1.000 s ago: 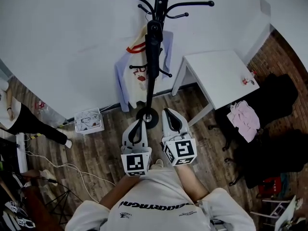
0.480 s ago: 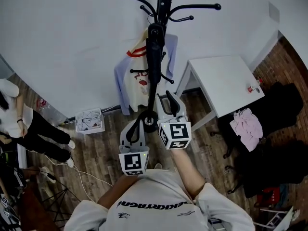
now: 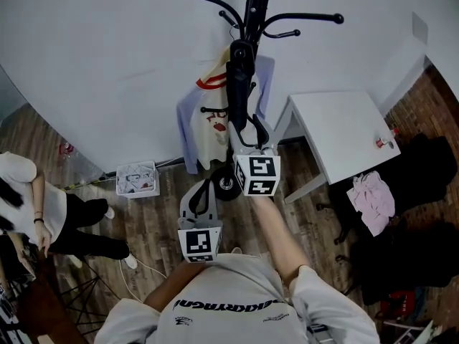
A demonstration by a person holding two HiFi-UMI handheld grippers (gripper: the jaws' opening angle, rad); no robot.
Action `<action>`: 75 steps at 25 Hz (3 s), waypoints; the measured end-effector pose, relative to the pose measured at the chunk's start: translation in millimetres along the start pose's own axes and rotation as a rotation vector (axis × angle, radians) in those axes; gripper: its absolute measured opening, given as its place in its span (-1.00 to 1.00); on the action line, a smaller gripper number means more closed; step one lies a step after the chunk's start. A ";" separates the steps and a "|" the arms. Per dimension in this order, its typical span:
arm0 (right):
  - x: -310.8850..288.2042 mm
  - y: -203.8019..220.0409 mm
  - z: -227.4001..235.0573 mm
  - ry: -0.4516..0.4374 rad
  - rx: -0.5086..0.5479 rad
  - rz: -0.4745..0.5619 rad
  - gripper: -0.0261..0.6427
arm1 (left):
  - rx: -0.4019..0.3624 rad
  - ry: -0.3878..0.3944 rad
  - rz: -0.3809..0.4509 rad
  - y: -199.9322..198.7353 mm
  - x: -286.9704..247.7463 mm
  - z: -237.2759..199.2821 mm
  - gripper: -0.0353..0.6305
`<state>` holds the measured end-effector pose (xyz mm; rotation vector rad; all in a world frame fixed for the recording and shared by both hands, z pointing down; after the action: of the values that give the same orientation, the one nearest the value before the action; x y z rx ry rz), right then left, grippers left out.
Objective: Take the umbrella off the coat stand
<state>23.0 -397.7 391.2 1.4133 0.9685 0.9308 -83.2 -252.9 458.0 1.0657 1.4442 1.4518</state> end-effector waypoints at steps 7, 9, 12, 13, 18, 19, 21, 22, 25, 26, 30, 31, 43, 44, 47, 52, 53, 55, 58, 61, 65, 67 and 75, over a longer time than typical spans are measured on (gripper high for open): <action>-43.8 -2.1 6.4 0.011 0.037 -0.023 -0.08 | -0.010 -0.005 -0.013 3.6 -5.4 -2.8 -0.90; -53.2 -0.1 10.9 0.019 0.037 -0.032 -0.04 | -0.012 -0.004 -0.016 4.0 -5.8 -3.2 -0.90; -67.2 6.5 17.0 0.034 0.042 -0.050 0.01 | -0.016 -0.007 -0.021 5.9 -6.7 -4.2 -0.90; -72.3 10.0 18.7 0.038 0.045 -0.058 0.02 | -0.018 -0.009 -0.023 6.5 -7.3 -4.6 -0.90; -96.2 29.5 24.0 0.069 0.055 -0.099 0.08 | -0.022 -0.027 -0.026 7.3 -8.6 -7.1 -0.90; -99.1 33.4 26.9 0.082 0.051 -0.110 0.08 | -0.023 -0.028 -0.027 7.5 -8.6 -6.7 -0.90; -104.9 39.8 31.1 0.097 0.040 -0.129 0.09 | -0.025 -0.030 -0.030 8.4 -8.3 -6.0 -0.90; -108.1 41.8 31.3 0.098 0.035 -0.136 0.09 | -0.027 -0.032 -0.031 8.8 -8.3 -6.3 -0.90; -117.5 46.6 30.5 0.098 0.039 -0.145 0.09 | -0.031 -0.037 -0.036 10.6 -9.8 -7.1 -0.90; -119.7 48.0 30.8 0.100 0.043 -0.145 0.09 | -0.031 -0.036 -0.037 11.2 -10.4 -6.6 -0.90; -128.7 53.8 32.6 0.108 0.041 -0.161 0.09 | -0.037 -0.034 -0.039 12.4 -11.8 -4.9 -0.90; -130.8 54.3 33.3 0.106 0.030 -0.163 0.09 | -0.037 -0.034 -0.040 12.5 -12.0 -4.8 -0.90; -128.6 53.6 38.1 0.069 0.042 -0.158 -0.09 | -0.035 -0.027 -0.058 14.0 -8.3 -4.5 -0.90; -128.5 53.2 37.1 0.068 0.044 -0.160 -0.09 | -0.037 -0.027 -0.057 13.8 -7.7 -4.6 -0.90; -126.8 50.9 36.6 0.069 0.060 -0.154 -0.09 | -0.040 -0.018 -0.051 12.7 -7.2 -1.4 -0.90; -122.9 32.8 31.0 0.059 0.052 -0.125 -0.09 | -0.040 -0.016 -0.047 11.1 -5.1 -2.1 -0.90; -122.0 28.1 29.8 0.056 0.048 -0.121 -0.09 | -0.040 -0.016 -0.046 10.7 -4.5 -2.4 -0.90; -119.8 19.2 26.2 0.047 0.050 -0.114 -0.09 | -0.041 -0.017 -0.045 10.2 -2.9 -3.2 -0.90; -118.6 8.9 20.7 0.031 0.065 -0.106 -0.09 | -0.044 -0.014 -0.040 9.3 -2.7 -3.6 -0.90; -116.2 3.3 17.3 0.027 0.064 -0.106 -0.09 | -0.042 -0.008 -0.030 7.1 -1.0 -2.9 -0.90; -110.5 -5.0 13.8 0.019 0.067 -0.090 -0.09 | -0.042 -0.004 -0.025 3.9 3.2 -2.4 -0.90; -106.8 -10.7 12.3 0.017 0.073 -0.085 -0.09 | -0.044 -0.003 -0.022 2.3 5.0 -2.2 -0.90; -88.2 -28.4 0.7 -0.012 0.089 -0.070 -0.09 | -0.047 0.015 -0.006 -4.6 12.8 2.5 -0.90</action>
<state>-8.6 -479.7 361.8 1.4486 1.0551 0.8346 -85.0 -239.8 453.7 1.0223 1.4162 1.4851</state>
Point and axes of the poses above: the fingertips, and each gripper's own axes: x backward along the fingers, z to its right, y out of its underside, the point moved 4 cm from there along x, backward along the fingers, and after that the axes turned 1 degree about y, right-handed, at the moved point
